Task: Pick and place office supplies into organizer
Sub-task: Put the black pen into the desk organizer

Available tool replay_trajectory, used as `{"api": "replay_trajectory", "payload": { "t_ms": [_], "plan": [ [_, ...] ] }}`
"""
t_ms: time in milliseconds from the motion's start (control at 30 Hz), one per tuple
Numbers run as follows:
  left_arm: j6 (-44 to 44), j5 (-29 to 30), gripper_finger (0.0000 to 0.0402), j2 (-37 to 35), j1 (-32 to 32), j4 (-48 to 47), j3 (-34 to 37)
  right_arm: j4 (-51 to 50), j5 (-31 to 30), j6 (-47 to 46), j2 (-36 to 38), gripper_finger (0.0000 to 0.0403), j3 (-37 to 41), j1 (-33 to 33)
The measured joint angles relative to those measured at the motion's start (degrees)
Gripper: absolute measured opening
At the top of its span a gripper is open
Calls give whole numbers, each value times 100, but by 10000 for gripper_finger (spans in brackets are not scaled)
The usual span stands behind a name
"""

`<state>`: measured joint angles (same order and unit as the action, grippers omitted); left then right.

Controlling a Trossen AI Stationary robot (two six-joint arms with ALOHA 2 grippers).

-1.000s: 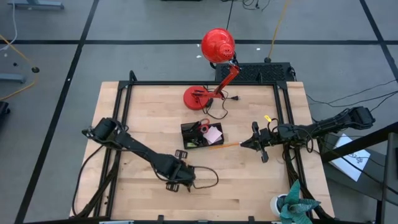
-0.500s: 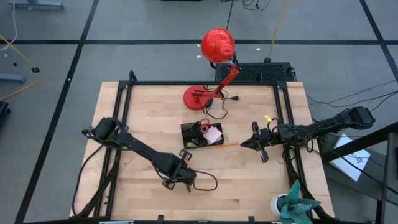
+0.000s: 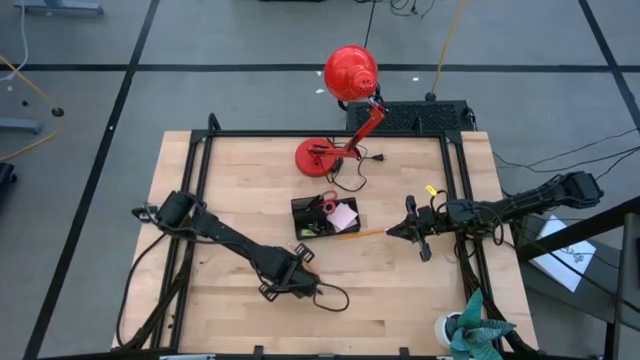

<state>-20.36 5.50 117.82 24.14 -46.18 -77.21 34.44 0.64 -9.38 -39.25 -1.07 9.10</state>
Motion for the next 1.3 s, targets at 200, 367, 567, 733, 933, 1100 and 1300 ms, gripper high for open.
{"api": "replay_trajectory", "payload": {
  "t_ms": [200,367,567,733,933,1100,1300],
  "plan": [
    [301,-337,58,89,-32,95,2,0,-84,106,1,4,0,0],
    [751,-184,15,106,21,-34,-80,0,-84,109,-1,4,1,0],
    [1065,496,18,207,198,-1042,-707,3,-76,107,0,4,1,0],
    [1137,1878,13,193,300,-2456,-1715,4,-67,64,1,4,1,0],
    [1147,3127,18,204,202,-3808,-2764,-2,-63,16,1,4,1,0],
    [745,4207,13,185,-134,-4334,-3199,2,-60,-38,1,4,0,0],
    [-764,4863,14,183,-623,-4376,-3158,2,-60,-40,1,4,0,0]
  ]
}}
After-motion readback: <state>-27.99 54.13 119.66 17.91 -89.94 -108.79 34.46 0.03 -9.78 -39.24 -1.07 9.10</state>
